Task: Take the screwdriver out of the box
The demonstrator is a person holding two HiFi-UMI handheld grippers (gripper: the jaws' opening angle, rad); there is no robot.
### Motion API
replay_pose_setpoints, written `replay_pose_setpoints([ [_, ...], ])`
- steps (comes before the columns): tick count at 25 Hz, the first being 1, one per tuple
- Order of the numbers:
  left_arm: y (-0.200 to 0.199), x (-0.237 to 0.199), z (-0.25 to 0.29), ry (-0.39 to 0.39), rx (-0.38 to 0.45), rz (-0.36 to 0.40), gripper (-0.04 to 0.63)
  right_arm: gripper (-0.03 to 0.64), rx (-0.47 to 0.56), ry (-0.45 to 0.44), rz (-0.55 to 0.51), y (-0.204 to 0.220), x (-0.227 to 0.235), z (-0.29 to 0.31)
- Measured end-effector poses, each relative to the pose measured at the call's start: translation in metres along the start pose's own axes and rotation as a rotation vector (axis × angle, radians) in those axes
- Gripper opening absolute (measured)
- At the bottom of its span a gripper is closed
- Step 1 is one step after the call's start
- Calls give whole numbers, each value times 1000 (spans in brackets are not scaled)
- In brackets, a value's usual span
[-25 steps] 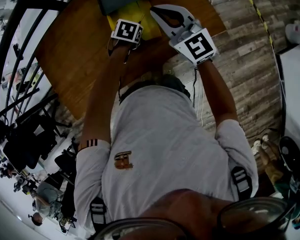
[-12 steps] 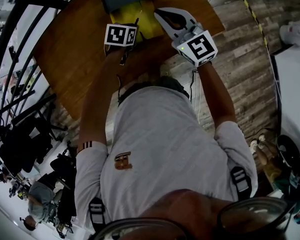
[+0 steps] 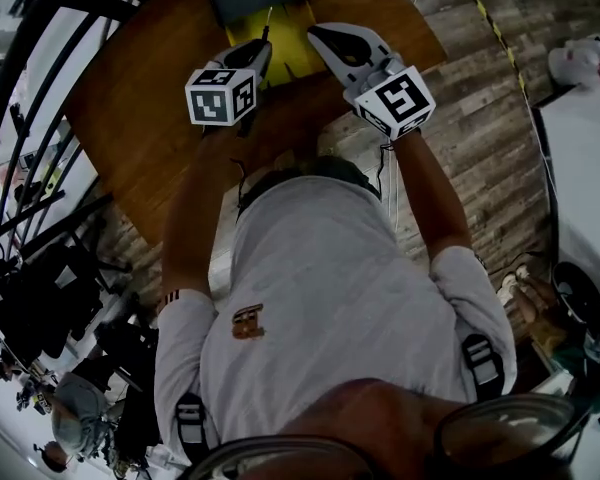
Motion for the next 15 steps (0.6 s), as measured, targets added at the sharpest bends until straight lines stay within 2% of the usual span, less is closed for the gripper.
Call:
replay_pose_setpoints([
  [15,-53,48,-94,162,442,206,77,32,41,13,25,-40,-48,7],
])
Point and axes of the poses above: the fingertips, and each gripper's own axes: z forward along the fingers, x to its right, y out of its underside, the point moved 1 cm from there along -z, backward along the fingers, and after that the axes turned 10 degrees about -z, right-handed, at the moved point
